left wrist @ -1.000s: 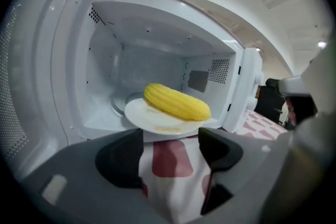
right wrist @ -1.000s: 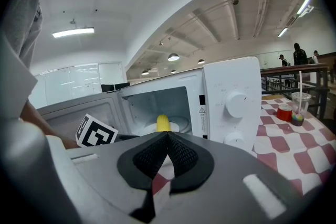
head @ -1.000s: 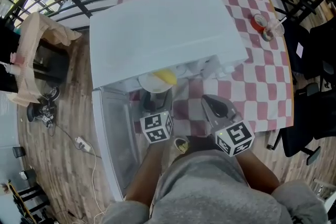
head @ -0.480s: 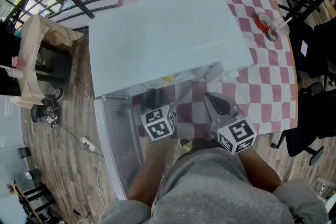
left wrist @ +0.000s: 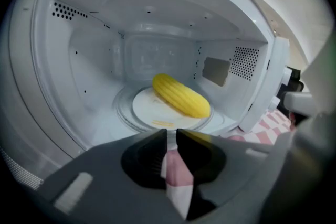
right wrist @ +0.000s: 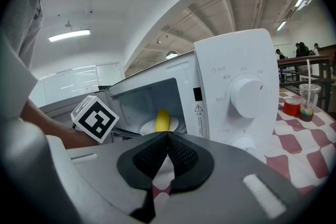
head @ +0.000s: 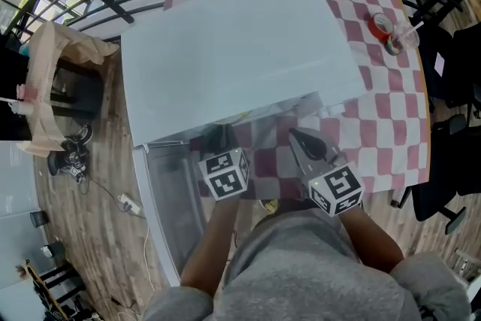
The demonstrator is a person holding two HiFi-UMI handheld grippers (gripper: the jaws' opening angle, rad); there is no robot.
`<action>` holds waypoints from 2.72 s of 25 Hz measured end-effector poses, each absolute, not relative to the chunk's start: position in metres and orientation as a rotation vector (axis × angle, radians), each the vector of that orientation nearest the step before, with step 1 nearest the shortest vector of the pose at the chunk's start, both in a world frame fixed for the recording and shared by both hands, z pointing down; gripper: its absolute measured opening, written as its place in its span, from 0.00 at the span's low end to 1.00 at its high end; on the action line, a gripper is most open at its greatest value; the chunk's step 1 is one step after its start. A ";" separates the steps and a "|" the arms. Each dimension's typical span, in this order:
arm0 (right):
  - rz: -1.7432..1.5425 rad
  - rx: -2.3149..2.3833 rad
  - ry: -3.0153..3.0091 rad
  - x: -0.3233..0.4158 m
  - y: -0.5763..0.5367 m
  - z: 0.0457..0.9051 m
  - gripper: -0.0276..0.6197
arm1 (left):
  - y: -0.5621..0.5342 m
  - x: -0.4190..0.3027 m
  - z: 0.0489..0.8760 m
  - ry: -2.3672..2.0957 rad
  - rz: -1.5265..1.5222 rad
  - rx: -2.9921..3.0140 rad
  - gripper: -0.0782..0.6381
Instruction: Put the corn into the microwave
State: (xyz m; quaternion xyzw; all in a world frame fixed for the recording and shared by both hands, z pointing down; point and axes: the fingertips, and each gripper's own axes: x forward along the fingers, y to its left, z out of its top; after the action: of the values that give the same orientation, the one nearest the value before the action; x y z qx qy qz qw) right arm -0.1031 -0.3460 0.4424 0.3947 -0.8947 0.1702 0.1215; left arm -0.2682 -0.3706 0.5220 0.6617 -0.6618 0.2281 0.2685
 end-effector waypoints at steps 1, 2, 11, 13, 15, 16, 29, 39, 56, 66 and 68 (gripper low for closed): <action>0.497 1.152 -2.612 -0.103 -0.346 0.442 0.04 | -0.370 -0.268 0.522 -1.782 0.620 1.774 0.20; 0.496 1.153 -2.612 -0.102 -0.346 0.442 0.04 | -0.370 -0.269 0.522 -1.780 0.625 1.761 0.20; 0.490 1.182 -2.603 -0.090 -0.338 0.442 0.04 | -0.389 -0.265 0.517 -1.779 0.715 1.765 0.18; 0.489 1.189 -2.599 -0.089 -0.335 0.442 0.04 | -0.393 -0.266 0.517 -1.777 0.675 1.772 0.18; 0.479 1.197 -2.600 -0.086 -0.333 0.441 0.04 | -0.396 -0.267 0.515 -1.772 0.599 1.791 0.17; 0.471 1.203 -2.601 -0.084 -0.333 0.439 0.04 | -0.395 -0.267 0.513 -1.770 0.547 1.804 0.13; 0.361 1.267 -2.604 -0.029 -0.286 0.406 0.04 | -0.289 -0.244 0.465 -1.837 0.389 1.972 0.12; 0.305 1.228 -2.623 -0.022 -0.218 0.385 0.04 | -0.198 -0.214 0.415 -1.883 0.324 2.127 0.12; 0.293 1.231 -2.602 0.028 -0.175 0.367 0.04 | -0.111 -0.155 0.382 -1.904 0.341 2.184 0.12; 0.256 1.187 -2.653 0.109 -0.141 0.348 0.04 | -0.078 -0.077 0.362 -1.958 0.341 2.188 0.12; 0.230 1.166 -2.654 0.119 -0.131 0.350 0.04 | -0.070 -0.064 0.362 -1.959 0.337 2.186 0.12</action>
State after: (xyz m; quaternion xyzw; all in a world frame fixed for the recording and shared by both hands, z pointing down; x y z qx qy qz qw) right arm 0.1190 -0.1312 0.3498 0.3983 -0.9065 0.0784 0.1163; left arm -0.0636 -0.0702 0.3617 0.7366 -0.6602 0.1136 0.0934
